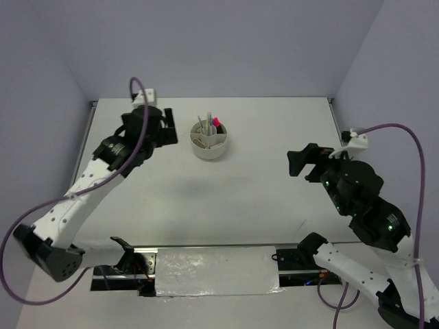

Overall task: Sort the stationery into containers
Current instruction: Reset both arms

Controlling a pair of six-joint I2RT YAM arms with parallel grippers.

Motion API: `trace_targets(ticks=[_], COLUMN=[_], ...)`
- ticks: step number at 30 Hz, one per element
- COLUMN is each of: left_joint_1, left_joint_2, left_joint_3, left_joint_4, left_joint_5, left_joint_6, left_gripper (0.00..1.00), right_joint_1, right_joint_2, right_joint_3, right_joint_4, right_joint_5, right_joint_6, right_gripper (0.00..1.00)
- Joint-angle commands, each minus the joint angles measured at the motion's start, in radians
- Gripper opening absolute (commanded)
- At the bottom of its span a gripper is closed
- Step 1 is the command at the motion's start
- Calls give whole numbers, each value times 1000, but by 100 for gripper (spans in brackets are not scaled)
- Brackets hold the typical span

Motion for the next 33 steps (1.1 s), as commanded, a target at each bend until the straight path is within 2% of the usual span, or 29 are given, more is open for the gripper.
trace_targets(ticks=[1,6,14,23,33], left_joint_1=[91,145,146,146,146], left_joint_2=[-169,-407,-674,-820,-850], left_joint_3=[-80,-204,-318,-416,-460], left_joint_4=[-118,-220,-306,-282,-236], left_joint_5=[-53,-138,-152,-145,-105], left_joint_6=[-60,-30,-76,-102,-102], left_gripper=[99,99,99,99,99], right_joint_1=[-3,-3,-5,-5,-3], right_joint_2=[-13,-14,-121,-210,-215], right_joint_3=[101,173,158,87,32], right_joint_4=[-153,-252,-252,-210,-180], right_joint_5=[90,99,53,12,-4], right_joint_6=[-50,-65,-73,-71,-76], right_gripper=[100,100,100,100,100])
